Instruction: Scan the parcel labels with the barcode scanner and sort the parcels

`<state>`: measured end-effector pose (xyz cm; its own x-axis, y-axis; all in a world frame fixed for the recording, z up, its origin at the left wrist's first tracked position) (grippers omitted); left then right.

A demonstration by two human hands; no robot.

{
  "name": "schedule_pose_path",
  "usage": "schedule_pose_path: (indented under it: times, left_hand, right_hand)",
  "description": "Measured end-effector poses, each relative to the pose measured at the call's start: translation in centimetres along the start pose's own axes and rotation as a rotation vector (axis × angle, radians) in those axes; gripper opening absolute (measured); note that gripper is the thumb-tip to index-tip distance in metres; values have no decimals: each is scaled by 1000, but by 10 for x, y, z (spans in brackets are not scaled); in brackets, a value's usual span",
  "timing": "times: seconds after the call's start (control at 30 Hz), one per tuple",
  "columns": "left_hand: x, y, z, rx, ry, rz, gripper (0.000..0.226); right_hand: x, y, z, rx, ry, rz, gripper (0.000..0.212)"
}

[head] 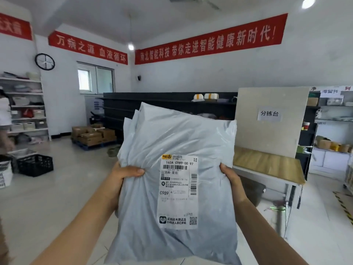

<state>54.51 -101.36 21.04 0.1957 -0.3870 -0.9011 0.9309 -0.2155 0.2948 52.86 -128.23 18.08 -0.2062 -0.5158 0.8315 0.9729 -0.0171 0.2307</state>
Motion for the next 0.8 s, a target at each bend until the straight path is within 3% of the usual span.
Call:
schedule_pose_path:
  times: [0.03,0.17,0.23,0.3,0.33,0.43,0.53,0.63,0.73,0.8]
  left_hand:
    - [10,14,-3,-45,-6,9,100]
    - [30,63,-18,-243,-23,47,86]
    - [26,83,-21,-361,3,52,52]
    - [24,96,-29,-466,40,36,18]
    - [24,101,-36,-506,52,33,14]
    - [18,107,-62,-650,73,30,50]
    - [6,108,-98,-704,176,35,63]
    - [-5,113,-146,-790,308,0,89]
    - [-19,123,-198,-855,379,8,95]
    - [-32,134,-231,-896,419,45,85]
  right_hand:
    - [0,21,-4,34,-34,23,57]
    - [-17,117,-21,158,-82,132,45]
    - [-26,163,-15,247,-98,247,50]
    - [-38,202,-3,323,-92,330,34]
    - [-47,222,4,355,-78,356,30]
    - [-78,269,37,480,-99,444,31]
    - [-122,306,78,626,-117,518,25]
    - [-172,341,126,763,-107,571,31]
    - [-222,384,180,843,-80,609,38]
    - [-246,412,219,888,-92,622,48]
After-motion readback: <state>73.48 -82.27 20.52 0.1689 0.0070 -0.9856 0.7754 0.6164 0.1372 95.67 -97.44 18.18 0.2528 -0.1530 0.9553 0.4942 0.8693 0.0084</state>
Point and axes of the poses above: each hand's wrist, its own y-axis towards the middle knuckle, its own z-axis out of the palm, x = y × z, the point moved 1 cm from there along y, towards the middle knuckle
